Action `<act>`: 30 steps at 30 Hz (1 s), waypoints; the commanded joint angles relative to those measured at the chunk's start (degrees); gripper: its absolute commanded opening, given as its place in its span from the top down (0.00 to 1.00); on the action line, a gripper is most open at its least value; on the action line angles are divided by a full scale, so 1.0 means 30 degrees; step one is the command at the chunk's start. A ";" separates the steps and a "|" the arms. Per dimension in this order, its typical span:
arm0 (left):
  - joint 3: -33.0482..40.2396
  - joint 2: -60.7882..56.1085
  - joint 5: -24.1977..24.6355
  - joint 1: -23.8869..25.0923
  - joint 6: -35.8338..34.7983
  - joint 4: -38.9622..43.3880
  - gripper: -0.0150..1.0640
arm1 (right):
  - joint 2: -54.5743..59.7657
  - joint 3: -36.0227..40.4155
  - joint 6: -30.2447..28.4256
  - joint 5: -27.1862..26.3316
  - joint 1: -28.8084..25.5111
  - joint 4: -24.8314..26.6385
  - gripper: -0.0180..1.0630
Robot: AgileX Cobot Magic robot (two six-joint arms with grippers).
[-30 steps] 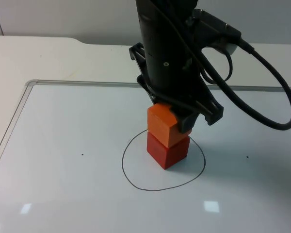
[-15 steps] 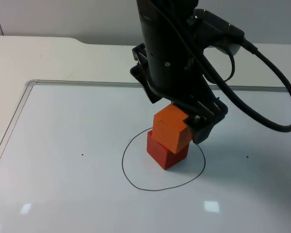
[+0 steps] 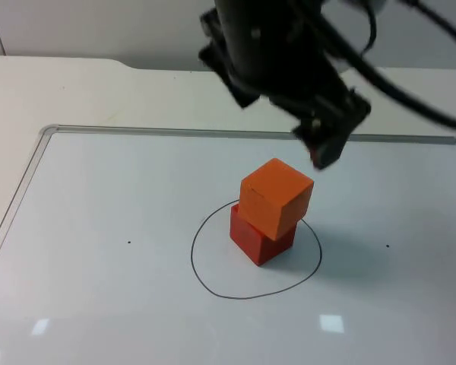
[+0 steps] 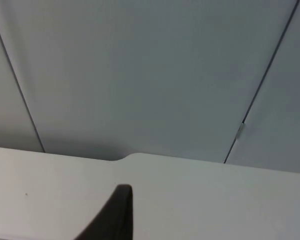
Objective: Pick up one cube with the left hand and another cube with the right hand. First place the cube in the right hand at the target position, then stack the cube in the left hand on top.
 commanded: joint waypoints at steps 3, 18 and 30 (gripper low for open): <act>-0.0176 -0.3676 -0.0807 -0.0064 0.0010 0.0867 0.01 | -0.0073 -0.0119 -0.0001 -0.0244 -0.0028 0.0223 0.01; -0.1742 -0.7983 -0.2258 0.8600 -0.3003 0.1469 0.01 | -0.0309 -0.0119 -0.0001 -0.0096 -0.0028 0.0551 0.01; -0.1676 -0.8785 -0.1309 1.5024 -0.3003 -0.0325 0.01 | -0.0309 -0.0119 -0.0040 -0.0202 -0.0028 0.0472 0.01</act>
